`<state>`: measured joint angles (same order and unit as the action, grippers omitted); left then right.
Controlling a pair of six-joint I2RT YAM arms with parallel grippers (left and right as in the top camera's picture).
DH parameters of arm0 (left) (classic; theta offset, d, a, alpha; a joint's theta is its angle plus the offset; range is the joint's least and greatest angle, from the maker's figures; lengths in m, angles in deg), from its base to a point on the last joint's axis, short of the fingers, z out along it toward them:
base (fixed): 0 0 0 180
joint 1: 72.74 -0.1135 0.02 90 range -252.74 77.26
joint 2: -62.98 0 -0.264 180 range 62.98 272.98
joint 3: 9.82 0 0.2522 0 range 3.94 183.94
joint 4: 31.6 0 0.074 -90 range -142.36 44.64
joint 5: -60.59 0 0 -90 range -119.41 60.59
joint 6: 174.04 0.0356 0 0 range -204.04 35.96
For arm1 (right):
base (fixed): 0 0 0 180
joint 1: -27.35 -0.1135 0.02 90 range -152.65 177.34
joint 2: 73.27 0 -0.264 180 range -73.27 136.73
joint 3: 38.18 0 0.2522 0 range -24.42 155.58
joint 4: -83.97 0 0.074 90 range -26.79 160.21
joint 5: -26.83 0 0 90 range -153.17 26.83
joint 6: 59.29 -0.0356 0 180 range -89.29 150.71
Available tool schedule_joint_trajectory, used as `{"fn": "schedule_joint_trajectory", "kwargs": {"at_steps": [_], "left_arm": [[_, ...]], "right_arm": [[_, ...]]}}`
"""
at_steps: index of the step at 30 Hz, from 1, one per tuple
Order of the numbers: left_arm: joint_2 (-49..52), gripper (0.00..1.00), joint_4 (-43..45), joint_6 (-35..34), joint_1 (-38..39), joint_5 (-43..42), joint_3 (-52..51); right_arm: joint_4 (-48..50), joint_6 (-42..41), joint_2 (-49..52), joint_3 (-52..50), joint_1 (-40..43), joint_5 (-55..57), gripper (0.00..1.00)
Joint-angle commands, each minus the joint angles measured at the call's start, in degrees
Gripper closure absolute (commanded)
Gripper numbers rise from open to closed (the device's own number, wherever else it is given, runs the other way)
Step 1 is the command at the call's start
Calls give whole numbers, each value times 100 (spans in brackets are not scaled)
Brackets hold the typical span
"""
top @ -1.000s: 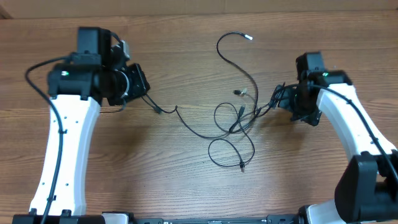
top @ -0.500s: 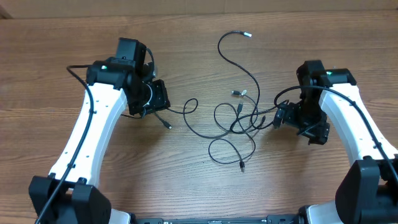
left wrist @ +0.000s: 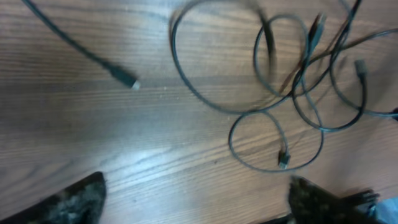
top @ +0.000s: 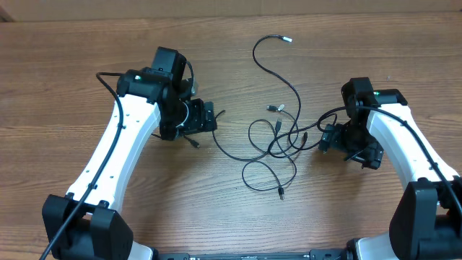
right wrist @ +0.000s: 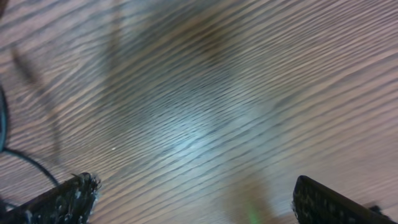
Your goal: Untangle cables
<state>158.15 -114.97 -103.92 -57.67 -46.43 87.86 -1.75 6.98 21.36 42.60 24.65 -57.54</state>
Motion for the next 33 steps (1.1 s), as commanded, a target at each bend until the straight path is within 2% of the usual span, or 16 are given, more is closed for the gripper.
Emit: {"fn": "schedule_joint_trajectory", "kwargs": {"at_steps": [1,6,9,11,13,15,18,26,30,33], "left_arm": [[50,0,-223,170,24,313,-33],[50,0,-671,168,-26,367,212],[50,4,-654,149,-24,229,356],[50,11,-507,144,15,-109,365],[59,23,-308,103,101,-450,350],[72,28,-162,-74,214,-450,343],[83,34,63,-332,459,-280,310],[131,63,400,-1209,1180,575,234],[293,68,424,-1517,1484,1169,234],[516,68,428,-1598,1587,1209,234]], "right_arm": [[-90,24,-37,608,26,553,0],[-444,13,-39,1552,26,758,0],[-396,17,-39,1847,26,144,0],[-306,17,-37,1853,26,-422,0],[-293,17,-26,1840,24,-970,0],[-310,20,-26,1805,-9,-1311,0],[-354,20,-26,1698,-70,-1390,0],[-87,17,-26,1014,-282,-1390,0],[308,17,-26,623,-282,-1390,0],[619,17,-26,457,-282,-1388,0]]}}
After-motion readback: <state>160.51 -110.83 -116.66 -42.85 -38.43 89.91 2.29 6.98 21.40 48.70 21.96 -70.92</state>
